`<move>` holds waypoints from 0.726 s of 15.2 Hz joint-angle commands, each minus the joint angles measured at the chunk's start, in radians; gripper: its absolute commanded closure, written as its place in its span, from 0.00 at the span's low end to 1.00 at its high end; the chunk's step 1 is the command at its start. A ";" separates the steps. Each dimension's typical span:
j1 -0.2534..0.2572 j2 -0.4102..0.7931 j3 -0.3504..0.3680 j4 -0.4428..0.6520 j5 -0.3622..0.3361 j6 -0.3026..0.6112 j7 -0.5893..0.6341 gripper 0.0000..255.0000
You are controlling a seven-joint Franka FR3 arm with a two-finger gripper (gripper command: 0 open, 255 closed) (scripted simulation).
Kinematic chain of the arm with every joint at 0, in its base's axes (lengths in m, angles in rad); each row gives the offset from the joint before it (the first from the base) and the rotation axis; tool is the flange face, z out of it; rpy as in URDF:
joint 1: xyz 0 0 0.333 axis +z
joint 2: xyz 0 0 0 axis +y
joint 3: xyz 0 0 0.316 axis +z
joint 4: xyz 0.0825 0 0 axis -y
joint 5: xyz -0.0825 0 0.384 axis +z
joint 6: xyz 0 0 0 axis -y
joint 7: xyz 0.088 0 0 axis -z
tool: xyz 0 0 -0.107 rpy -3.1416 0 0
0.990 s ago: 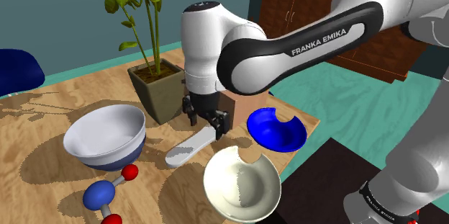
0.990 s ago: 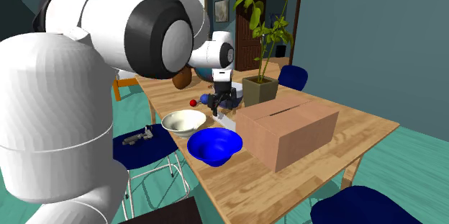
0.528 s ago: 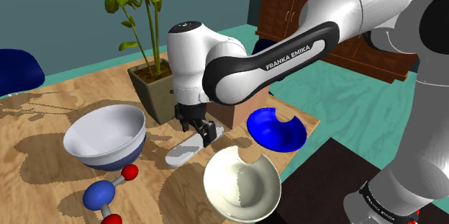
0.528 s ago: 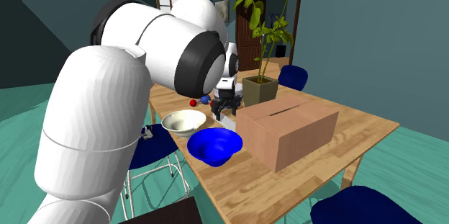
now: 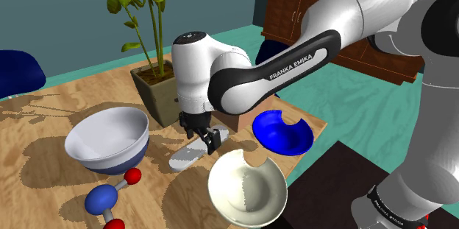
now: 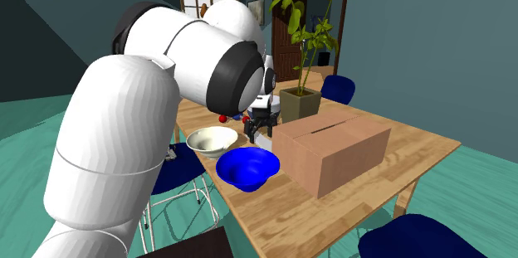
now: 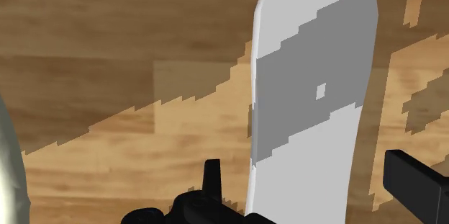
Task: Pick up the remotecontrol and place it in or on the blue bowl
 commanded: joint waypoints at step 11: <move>0.000 0.000 0.000 0.000 0.000 0.000 0.000 1.00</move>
